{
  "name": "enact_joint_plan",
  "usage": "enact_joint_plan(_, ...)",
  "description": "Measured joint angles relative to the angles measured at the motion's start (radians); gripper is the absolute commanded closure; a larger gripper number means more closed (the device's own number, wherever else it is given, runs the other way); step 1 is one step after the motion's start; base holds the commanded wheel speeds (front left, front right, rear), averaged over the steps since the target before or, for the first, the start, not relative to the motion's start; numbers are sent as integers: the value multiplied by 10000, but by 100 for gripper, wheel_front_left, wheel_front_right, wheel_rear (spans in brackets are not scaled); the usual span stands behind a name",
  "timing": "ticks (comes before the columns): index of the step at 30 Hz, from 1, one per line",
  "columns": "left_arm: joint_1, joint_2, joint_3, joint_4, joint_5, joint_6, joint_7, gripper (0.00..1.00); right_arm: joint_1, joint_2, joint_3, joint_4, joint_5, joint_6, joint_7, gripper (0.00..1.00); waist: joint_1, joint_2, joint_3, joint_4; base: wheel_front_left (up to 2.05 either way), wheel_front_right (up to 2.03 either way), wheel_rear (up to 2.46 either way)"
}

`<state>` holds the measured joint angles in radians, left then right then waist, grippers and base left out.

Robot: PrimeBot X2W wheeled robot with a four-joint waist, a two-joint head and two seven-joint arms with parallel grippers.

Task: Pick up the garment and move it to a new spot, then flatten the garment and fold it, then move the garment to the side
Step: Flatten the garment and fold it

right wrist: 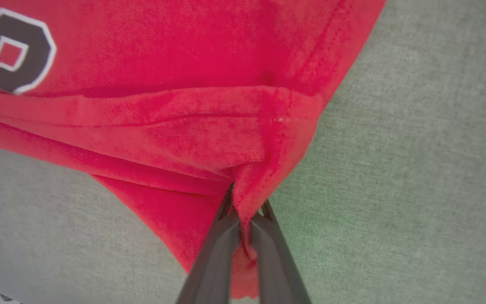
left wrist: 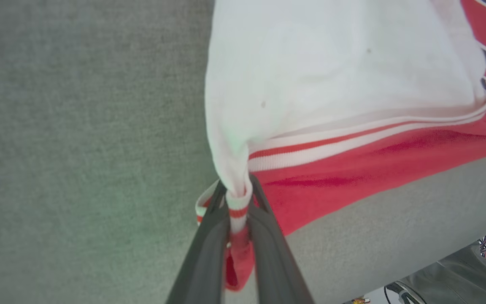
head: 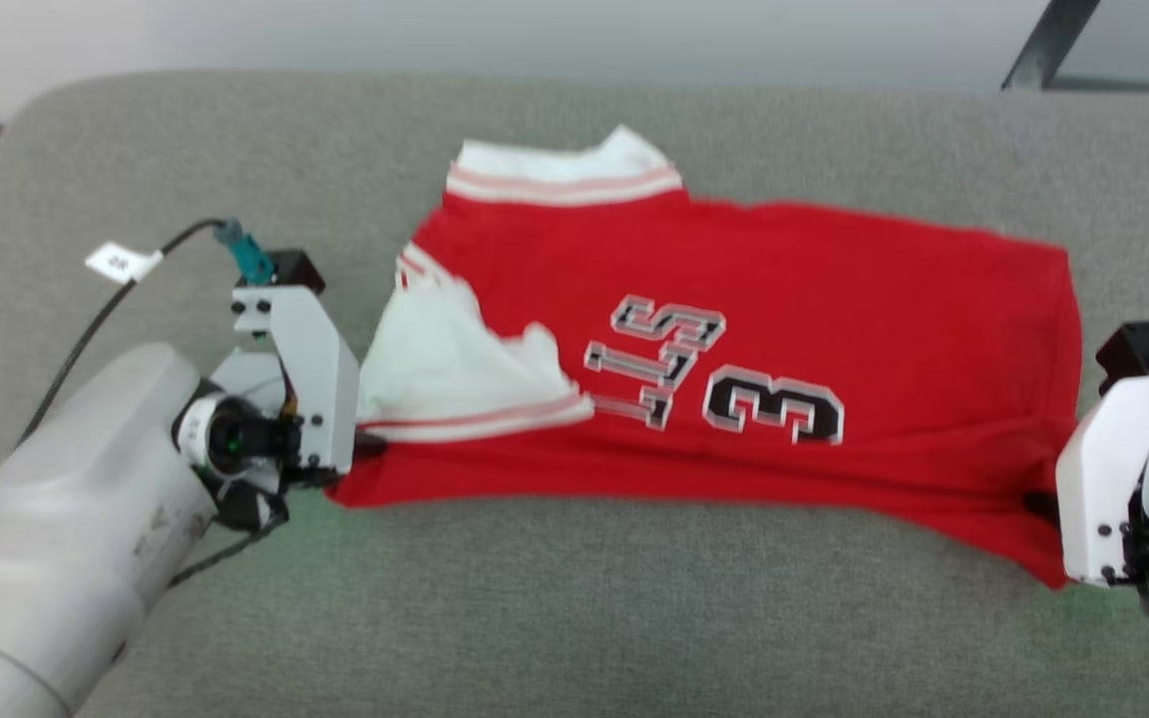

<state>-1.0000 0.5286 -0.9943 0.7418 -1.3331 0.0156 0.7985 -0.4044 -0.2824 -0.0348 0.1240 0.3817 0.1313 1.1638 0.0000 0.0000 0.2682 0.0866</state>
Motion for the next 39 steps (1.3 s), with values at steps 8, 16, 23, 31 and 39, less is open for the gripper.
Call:
enact_joint_plan(8,696,683,-127,-1231,-127,594,477,100,724,-403,107,-497,658,2,857,100,0,0,-866,239,0,0,0)
enact_joint_plan(16,1610,1417,-286,-3062,-238,1423,725,98,1489,-759,71,-1344,1101,2,1465,100,0,0,-1300,506,0,0,0)
enact_joint_plan(23,2336,1513,-391,-3793,-336,1931,579,72,1945,-619,146,-1616,988,0,1463,100,0,0,-1214,347,0,0,0)
enact_joint_plan(31,2404,1561,-393,-3917,-297,2196,552,0,2008,-794,341,-1616,934,0,922,0,0,0,-1082,16,0,0,0)
enact_joint_plan(39,1968,1975,-59,-4324,-107,2263,286,0,2106,-769,130,-2163,1051,0,82,0,0,0,-1240,-236,0,0,0)
